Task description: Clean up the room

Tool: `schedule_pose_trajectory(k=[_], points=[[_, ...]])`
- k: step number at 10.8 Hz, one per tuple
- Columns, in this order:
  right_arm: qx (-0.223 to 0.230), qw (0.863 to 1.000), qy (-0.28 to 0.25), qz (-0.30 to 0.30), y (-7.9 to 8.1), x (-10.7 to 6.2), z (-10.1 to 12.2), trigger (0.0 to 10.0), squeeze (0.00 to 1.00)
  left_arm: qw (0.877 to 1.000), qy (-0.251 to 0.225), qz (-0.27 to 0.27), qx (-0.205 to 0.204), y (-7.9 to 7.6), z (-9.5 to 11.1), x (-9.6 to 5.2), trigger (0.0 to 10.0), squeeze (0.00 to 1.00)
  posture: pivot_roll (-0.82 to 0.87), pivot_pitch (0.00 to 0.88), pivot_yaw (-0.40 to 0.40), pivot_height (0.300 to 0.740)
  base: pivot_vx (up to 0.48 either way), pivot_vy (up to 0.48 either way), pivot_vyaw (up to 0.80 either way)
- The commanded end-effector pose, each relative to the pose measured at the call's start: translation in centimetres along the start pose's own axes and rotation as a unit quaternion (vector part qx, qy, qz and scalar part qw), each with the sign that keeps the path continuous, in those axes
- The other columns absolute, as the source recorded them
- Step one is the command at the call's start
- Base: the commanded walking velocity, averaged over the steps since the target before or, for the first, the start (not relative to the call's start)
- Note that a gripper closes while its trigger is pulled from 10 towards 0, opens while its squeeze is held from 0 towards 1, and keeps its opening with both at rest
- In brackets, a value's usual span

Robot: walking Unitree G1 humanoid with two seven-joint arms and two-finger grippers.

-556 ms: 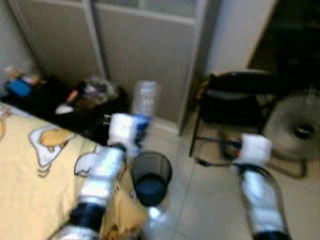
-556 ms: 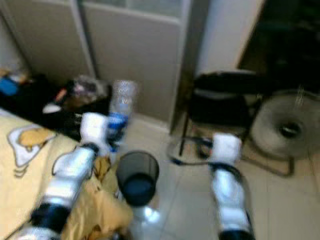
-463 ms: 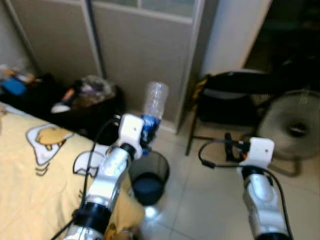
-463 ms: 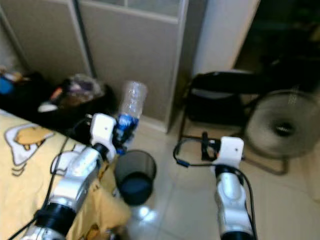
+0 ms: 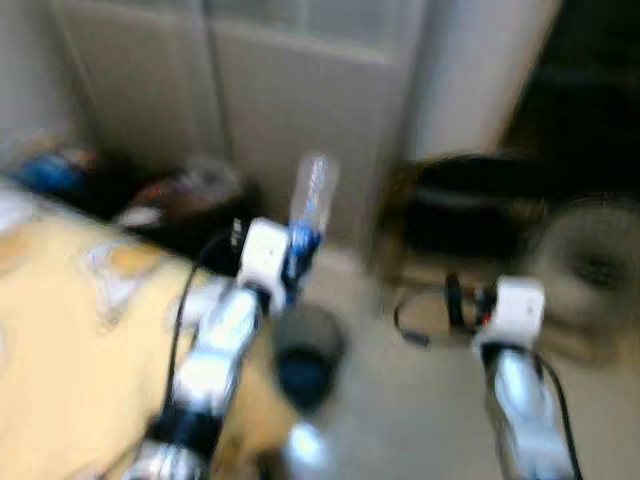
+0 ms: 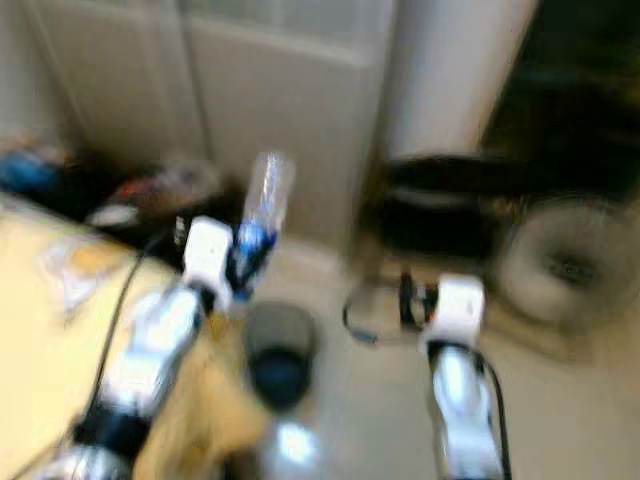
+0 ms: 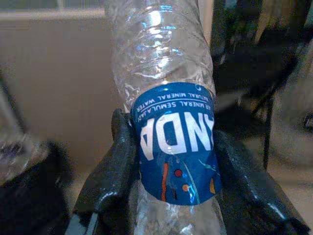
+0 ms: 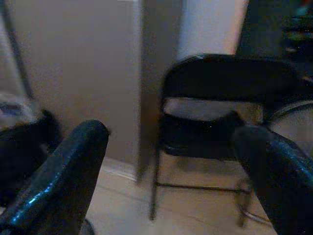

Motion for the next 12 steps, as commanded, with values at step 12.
schedule_pose_trajectory(k=[12], points=[[0.024, 0.998, 0.057, 0.028, -0.4, -9.0, -1.6, 10.0, 0.54, 0.974, 0.199, -0.093, 0.062, -6.6, -3.8, 6.4, 10.0, 0.00, -0.19, 0.126, 0.040, 0.731, 0.120, 0.000, 0.00]])
Point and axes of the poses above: a point about 5 cm out from each wrist's last joint towards the gripper, its own x axis pointing out of the wrist towards the gripper, its own z axis along the axis of the wrist's last joint, y = z × x, the point moved 6 cm from there along x, pointing out of the wrist towards the gripper, and after that the axes turned 5 degrees about -x, right-handed, at the moved point
